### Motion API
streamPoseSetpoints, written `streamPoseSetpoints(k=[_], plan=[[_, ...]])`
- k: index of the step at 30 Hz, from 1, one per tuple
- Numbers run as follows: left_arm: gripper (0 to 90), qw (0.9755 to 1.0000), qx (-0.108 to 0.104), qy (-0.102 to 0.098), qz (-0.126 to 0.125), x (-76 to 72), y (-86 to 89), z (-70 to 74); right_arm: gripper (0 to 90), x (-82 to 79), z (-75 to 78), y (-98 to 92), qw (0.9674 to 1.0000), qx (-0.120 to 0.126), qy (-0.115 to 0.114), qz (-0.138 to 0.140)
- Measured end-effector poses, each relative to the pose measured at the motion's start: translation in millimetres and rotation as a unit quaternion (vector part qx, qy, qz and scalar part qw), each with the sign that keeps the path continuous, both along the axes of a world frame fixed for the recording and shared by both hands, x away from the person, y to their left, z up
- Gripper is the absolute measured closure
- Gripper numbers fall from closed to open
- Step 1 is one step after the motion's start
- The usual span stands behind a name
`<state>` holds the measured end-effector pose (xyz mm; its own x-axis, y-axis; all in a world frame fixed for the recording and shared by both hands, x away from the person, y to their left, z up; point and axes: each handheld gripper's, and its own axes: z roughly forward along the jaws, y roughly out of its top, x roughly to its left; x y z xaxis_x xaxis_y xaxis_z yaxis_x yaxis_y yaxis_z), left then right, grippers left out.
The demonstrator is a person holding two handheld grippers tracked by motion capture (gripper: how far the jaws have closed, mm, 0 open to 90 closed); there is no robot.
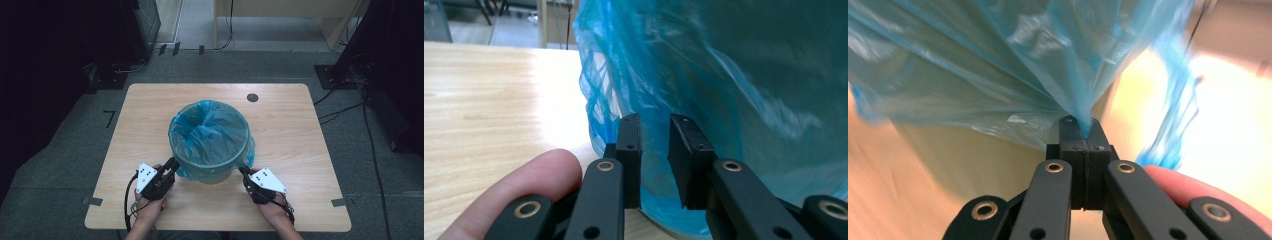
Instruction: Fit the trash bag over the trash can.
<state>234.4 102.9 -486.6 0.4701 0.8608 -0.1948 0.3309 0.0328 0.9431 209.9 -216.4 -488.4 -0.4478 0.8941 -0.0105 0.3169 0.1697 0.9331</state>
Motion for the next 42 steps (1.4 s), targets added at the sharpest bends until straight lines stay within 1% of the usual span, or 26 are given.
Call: streamPoseSetpoints(k=[2,4,7,9,10,12,13,14,15,16,17,19,21,24,26,27,28,29,30,31,33,34,35,38,39,42], plan=[[73.6,0.9999,0.005,0.010,0.004,1.9,0.7,-1.7,90.0,6.8,-11.5,-0.5,0.9984,-0.024,0.052,-0.001],[72.3,0.9998,0.005,0.020,0.007,3.7,1.4,-3.2,90.0,11.6,-19.7,-1.3,0.9949,-0.039,0.093,-0.007],[71.4,0.9994,0.009,0.031,0.014,6.1,4.1,-5.1,90.0,15.0,-24.3,-4.4,0.9901,-0.054,0.127,-0.025],[71.6,0.9990,0.013,0.038,0.020,7.9,5.9,-6.0,90.0,16.2,-25.8,-8.9,0.9879,-0.058,0.139,-0.038],[71.8,0.9987,0.015,0.044,0.021,9.1,6.5,-6.9,90.0,16.4,-26.5,-11.6,0.9877,-0.052,0.141,-0.044],[72.0,0.9978,0.019,0.058,0.025,11.3,7.0,-9.3,90.0,15.4,-27.5,-19.1,0.9905,-0.026,0.129,-0.041],[71.8,0.9975,0.020,0.064,0.024,12.0,7.5,-10.2,79.2,14.3,-27.6,-23.6,0.9926,-0.010,0.118,-0.029],[71.4,0.9971,0.021,0.069,0.022,12.8,7.9,-11.2,64.8,13.2,-27.3,-26.4,0.9940,0.002,0.109,-0.014],[68.6,0.9972,0.022,0.068,0.021,12.9,7.7,-11.5,50.2,10.5,-25.1,-30.4,0.9956,0.011,0.092,0.012],[65.3,0.9975,0.025,0.063,0.020,12.4,7.3,-11.6,42.8,8.0,-22.8,-32.4,0.9965,0.009,0.080,0.023],[59.5,0.9976,0.025,0.061,0.019,12.1,7.3,-11.5,34.0,3.1,-16.8,-36.2,0.9978,0.001,0.055,0.037],[54.0,0.9981,0.018,0.055,0.020,11.5,8.2,-11.0,29.2,-1.8,-8.4,-42.5,0.9986,0.007,0.032,0.043],[50.3,0.9984,0.011,0.047,0.029,11.0,9.7,-9.3,27.9,-6.6,0.7,-52.6,0.9985,0.031,0.004,0.046],[51.4,0.9986,0.005,0.034,0.041,10.2,12.3,-6.8,29.9,-11.2,11.9,-69.0,0.9960,0.064,-0.025,0.058],[53.7,0.9981,-0.001,0.021,0.058,10.1,14.1,-3.0,42.1,-13.1,19.5,-80.7,0.9937,0.088,-0.046,0.052],[55.4,0.9976,-0.006,0.016,0.067,10.8,14.7,0.4,52.4,-12.4,24.6,-86.3,0.9922,0.104,-0.059,0.037],[57.4,0.9969,-0.016,0.009,0.077,12.3,15.0,5.3,62.5,-10.8,29.2,-87.5,0.9917,0.107,-0.070,0.010],[59.3,0.9959,-0.028,0.002,0.086,14.3,15.1,11.2,68.3,-8.2,34.2,-86.8,0.9906,0.109,-0.082,-0.015],[61.6,0.9951,-0.034,-0.004,0.093,16.3,14.4,15.9,74.0,-4.8,39.3,-84.5,0.9887,0.114,-0.093,-0.029],[63.4,0.9941,-0.040,-0.009,0.100,19.3,12.4,22.4,77.8,-2.0,43.1,-81.3,0.9873,0.117,-0.100,-0.040],[66.8,0.9936,-0.044,-0.015,0.103,26.0,6.0,34.0,82.0,9.2,54.2,-66.1,0.9843,0.105,-0.120,-0.076],[68.7,0.9935,-0.039,-0.017,0.106,30.6,0.7,39.2,82.7,13.5,57.7,-60.0,0.9832,0.104,-0.124,-0.084],[70.0,0.9934,-0.036,-0.015,0.108,34.4,-3.4,42.3,82.9,21.8,62.6,-49.2,0.9814,0.104,-0.124,-0.103],[73.1,0.9947,-0.037,-0.001,0.096,43.9,-11.8,46.1,83.1,44.0,65.9,-28.1,0.9776,0.122,-0.105,-0.135],[74.3,0.9953,-0.036,0.002,0.090,45.3,-14.2,45.9,83.7,50.5,63.7,-22.9,0.9772,0.132,-0.096,-0.136],[80.5,0.9964,-0.030,0.002,0.079,45.2,-18.9,41.9,85.5,62.0,51.8,-10.9,0.9791,0.149,-0.069,-0.120]])
